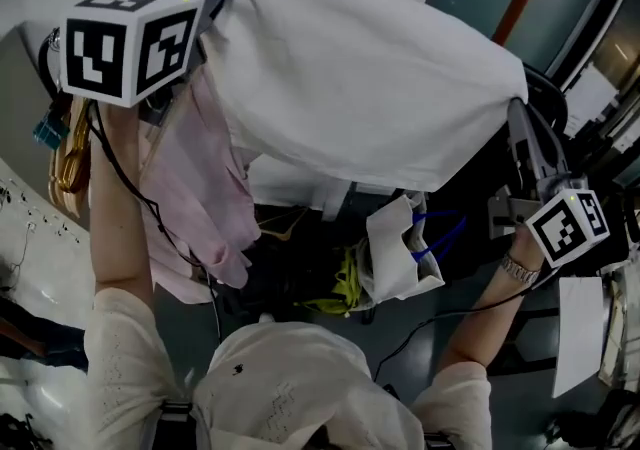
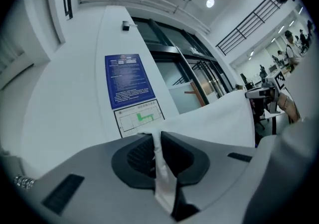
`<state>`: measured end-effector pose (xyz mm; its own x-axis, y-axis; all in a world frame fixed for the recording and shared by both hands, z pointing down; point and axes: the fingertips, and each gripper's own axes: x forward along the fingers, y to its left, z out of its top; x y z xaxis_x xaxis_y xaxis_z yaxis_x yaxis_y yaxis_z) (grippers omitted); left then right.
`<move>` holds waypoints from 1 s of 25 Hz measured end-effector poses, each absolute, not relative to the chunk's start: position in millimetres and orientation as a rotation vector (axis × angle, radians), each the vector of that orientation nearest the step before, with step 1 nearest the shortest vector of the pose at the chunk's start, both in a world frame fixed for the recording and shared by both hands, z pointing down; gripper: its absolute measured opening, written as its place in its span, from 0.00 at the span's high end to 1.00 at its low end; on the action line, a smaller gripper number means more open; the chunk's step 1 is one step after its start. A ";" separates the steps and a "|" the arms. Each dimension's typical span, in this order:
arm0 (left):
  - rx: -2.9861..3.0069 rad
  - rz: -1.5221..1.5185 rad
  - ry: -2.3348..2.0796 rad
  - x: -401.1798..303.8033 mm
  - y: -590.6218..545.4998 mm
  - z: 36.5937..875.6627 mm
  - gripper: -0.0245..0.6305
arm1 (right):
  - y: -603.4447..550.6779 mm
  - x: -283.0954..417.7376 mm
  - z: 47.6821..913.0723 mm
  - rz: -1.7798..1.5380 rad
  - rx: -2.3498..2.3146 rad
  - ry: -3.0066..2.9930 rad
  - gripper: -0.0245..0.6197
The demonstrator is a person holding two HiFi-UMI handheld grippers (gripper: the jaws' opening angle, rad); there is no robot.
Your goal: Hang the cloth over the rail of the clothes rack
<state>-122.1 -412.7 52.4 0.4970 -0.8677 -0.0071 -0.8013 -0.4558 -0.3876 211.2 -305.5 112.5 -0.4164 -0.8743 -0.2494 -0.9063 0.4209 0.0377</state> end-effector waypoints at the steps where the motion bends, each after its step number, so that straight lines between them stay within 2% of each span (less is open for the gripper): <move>1: -2.384 -0.298 1.404 -123.5 -413.7 56.4 0.92 | -308.3 211.3 114.8 0.235 -1.578 2.486 0.93; 9: -2.016 -0.395 1.544 -146.4 -407.9 60.4 0.80 | -323.8 201.2 126.0 0.195 -1.610 2.522 0.93; 15: -2.038 -0.486 1.486 -155.5 -412.3 56.7 0.70 | -323.4 201.9 125.6 0.162 -1.620 2.496 0.93; 25: -1.842 -0.502 1.638 -190.8 -413.1 45.4 0.66 | -323.8 197.2 130.8 0.132 -1.586 2.499 0.93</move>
